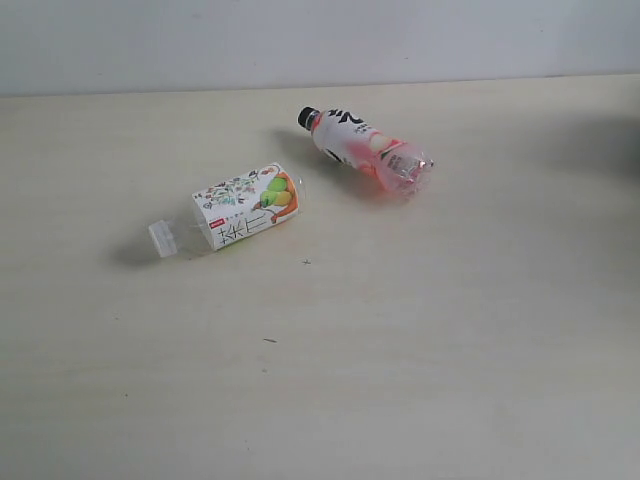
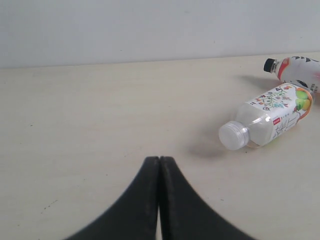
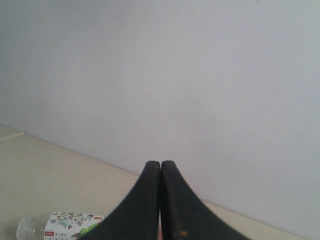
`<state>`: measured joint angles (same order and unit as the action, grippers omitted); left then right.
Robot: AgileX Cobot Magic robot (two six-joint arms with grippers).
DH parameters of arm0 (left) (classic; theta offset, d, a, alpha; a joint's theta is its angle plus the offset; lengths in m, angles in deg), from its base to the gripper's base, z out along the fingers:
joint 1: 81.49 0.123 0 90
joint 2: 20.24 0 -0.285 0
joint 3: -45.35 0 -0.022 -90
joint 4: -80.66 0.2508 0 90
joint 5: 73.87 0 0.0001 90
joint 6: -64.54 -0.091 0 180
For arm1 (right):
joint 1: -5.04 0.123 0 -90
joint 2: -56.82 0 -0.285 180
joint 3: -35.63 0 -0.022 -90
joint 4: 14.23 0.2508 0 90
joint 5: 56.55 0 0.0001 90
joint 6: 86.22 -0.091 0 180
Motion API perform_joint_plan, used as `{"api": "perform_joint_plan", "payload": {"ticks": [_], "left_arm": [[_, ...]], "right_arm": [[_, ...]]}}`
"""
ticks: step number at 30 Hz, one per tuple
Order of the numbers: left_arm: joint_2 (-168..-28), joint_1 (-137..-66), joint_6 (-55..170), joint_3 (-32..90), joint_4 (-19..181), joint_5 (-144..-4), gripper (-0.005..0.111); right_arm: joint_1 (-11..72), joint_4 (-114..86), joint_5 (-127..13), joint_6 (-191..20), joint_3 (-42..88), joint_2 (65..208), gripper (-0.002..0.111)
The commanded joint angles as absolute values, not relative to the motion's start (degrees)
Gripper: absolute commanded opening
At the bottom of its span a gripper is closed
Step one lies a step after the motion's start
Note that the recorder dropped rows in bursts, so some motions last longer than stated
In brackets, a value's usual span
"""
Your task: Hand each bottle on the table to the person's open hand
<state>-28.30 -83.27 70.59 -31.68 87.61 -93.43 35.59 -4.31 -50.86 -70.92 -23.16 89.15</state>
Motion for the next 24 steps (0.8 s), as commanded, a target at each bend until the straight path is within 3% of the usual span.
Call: {"api": "perform_joint_plan", "payload": {"ticks": [1, 24], "left_arm": [[-28.0, -83.1, 70.8, -31.9, 87.9, -93.0, 0.002], [-28.0, -83.1, 70.8, -31.9, 87.9, -93.0, 0.002]], "right_arm": [[35.7, -3.9, -51.2, -70.9, -23.5, 86.1, 0.000], [35.7, -3.9, -52.1, -70.9, -23.5, 84.5, 0.000]]}}
